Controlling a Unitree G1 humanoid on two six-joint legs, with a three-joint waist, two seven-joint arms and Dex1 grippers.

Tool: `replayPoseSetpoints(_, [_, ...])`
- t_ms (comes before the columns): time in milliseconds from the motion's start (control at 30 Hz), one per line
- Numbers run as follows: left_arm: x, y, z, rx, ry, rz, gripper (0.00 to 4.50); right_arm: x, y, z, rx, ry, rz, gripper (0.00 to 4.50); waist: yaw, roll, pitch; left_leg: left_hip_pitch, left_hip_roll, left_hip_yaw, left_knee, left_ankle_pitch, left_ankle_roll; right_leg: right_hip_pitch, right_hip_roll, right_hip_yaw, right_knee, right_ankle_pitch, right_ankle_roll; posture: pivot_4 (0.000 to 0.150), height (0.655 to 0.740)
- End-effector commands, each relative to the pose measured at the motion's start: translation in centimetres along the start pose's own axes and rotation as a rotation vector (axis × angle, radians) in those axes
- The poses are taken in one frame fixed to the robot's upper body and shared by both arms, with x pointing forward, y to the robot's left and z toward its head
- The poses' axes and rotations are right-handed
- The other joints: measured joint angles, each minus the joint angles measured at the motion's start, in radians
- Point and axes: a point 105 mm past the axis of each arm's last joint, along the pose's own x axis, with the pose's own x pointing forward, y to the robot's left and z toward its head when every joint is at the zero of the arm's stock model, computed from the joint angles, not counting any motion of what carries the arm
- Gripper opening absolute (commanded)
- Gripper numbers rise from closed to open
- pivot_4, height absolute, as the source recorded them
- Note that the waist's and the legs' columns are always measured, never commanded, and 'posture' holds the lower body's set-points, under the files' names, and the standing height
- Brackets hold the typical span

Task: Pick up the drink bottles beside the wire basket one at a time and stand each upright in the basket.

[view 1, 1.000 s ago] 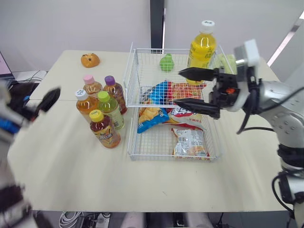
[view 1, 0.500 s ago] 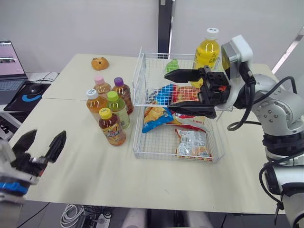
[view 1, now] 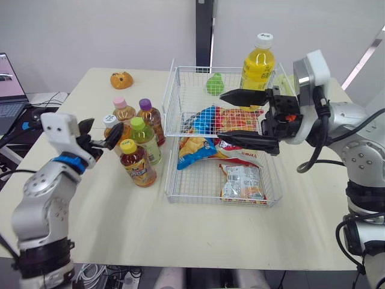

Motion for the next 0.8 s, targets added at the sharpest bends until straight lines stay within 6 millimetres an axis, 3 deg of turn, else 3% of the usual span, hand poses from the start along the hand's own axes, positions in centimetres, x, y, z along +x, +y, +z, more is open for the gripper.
replayPoseSetpoints(33, [1.01,0.22,0.5,0.043,-0.021,0.01,4.47,-0.58,0.4,1.4,-0.051,-0.023,-0.029,4.5,-0.002,0.0,0.0,0.0,0.0,0.0,0.0,0.0,0.0,0.0,0.0,0.0,0.0,0.0,0.0,0.15,0.74])
replayPoseSetpoints(433, [1.5,0.62,0.42,0.037,-0.04,0.005,4.47,-0.97,0.45,1.54,-0.055,-0.013,-0.066,4.5,-0.008,0.0,0.0,0.0,0.0,0.0,0.0,0.0,0.0,0.0,0.0,0.0,-0.001,0.0,0.0,0.15,0.74])
replayPoseSetpoints(733, [1.27,0.86,-0.12,-0.004,-0.031,0.007,1.67,-0.96,0.49,1.83,-0.05,-0.029,-0.065,4.5,-0.009,0.0,0.0,0.0,0.0,0.0,0.0,0.0,0.0,0.0,0.0,0.0,-0.001,0.0,0.0,0.15,0.74])
replayPoseSetpoints(800, [1.21,0.88,-0.32,0.0,-0.023,0.002,1.37,-0.95,0.49,1.82,-0.05,-0.028,-0.066,4.5,-0.009,0.0,0.0,0.0,0.0,0.0,0.0,0.0,0.0,0.0,0.0,0.0,-0.001,0.0,0.0,0.15,0.74])
